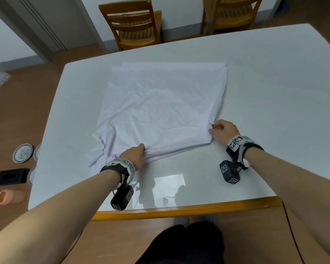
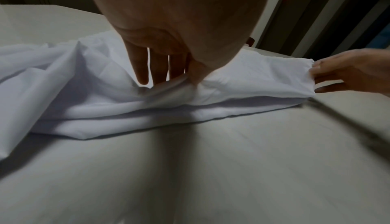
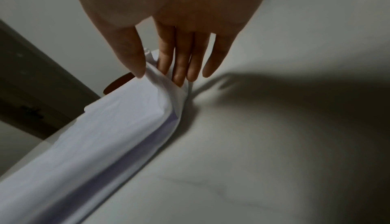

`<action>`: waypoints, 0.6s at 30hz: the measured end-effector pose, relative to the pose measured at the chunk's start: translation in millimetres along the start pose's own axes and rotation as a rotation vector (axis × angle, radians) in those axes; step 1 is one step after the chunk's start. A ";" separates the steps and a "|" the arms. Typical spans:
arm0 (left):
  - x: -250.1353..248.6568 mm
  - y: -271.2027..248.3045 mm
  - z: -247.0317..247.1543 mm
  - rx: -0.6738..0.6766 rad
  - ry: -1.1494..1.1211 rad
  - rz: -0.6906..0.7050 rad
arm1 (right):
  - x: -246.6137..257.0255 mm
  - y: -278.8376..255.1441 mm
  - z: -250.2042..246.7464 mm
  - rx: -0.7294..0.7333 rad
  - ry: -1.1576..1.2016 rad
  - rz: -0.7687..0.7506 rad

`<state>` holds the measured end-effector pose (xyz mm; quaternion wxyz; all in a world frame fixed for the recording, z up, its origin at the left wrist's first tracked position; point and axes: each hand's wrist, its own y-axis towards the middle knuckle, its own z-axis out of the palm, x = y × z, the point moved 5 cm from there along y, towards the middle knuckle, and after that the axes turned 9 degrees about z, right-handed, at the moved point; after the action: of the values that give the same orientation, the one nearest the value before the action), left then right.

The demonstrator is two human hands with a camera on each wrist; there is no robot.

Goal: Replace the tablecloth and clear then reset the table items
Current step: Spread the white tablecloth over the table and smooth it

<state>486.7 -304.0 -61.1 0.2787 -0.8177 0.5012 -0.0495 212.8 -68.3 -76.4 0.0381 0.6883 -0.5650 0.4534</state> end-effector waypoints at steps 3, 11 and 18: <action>5.9 5.7 -6.3 -0.101 -0.008 -0.068 | -9.2 0.2 8.0 0.099 -0.053 -0.056; 49.3 47.3 -65.6 -0.333 -0.071 -0.171 | 0.7 21.0 18.9 0.138 -0.186 -0.131; 27.4 39.7 -54.3 -0.304 -0.117 0.003 | 15.8 36.7 41.1 0.109 -0.235 -0.009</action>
<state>449.2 -362.8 -41.0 0.1807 -0.8512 0.4870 0.0750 206.1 -116.4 -106.8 -0.0636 0.7401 -0.5371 0.3996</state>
